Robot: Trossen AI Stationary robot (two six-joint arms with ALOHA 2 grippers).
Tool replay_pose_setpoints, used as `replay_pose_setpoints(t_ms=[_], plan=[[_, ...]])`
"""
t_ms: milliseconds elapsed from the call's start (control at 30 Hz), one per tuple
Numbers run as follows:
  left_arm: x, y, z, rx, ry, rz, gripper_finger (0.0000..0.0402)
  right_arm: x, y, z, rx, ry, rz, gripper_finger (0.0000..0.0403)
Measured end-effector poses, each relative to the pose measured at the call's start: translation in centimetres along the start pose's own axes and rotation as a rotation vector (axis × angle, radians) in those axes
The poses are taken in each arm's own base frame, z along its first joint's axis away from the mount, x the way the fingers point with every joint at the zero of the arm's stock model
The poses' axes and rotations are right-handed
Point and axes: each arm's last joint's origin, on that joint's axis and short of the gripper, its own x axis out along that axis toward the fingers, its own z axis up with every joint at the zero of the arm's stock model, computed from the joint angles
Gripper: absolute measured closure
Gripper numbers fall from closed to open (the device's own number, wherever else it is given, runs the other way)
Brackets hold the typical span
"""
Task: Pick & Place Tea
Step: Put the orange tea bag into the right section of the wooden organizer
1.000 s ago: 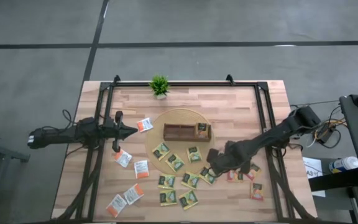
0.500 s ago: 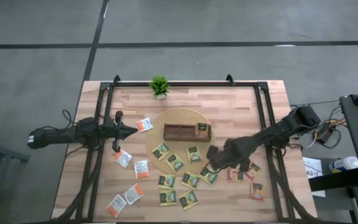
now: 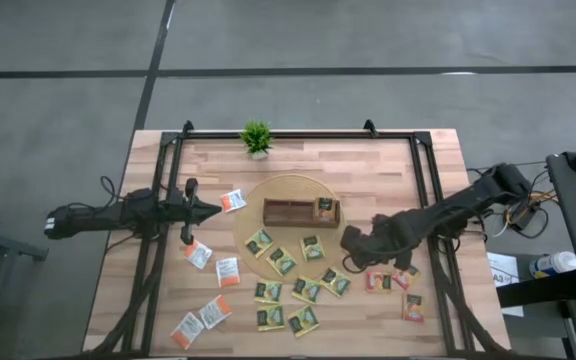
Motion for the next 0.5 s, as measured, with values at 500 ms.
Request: replay_pose_setpoints(t_ms=[500], plan=[[0.0,0.0,0.0,0.000,0.000,0.000,0.0402,-1.5,-0.9,1.6,-0.011,-0.141,0.063,0.0322]])
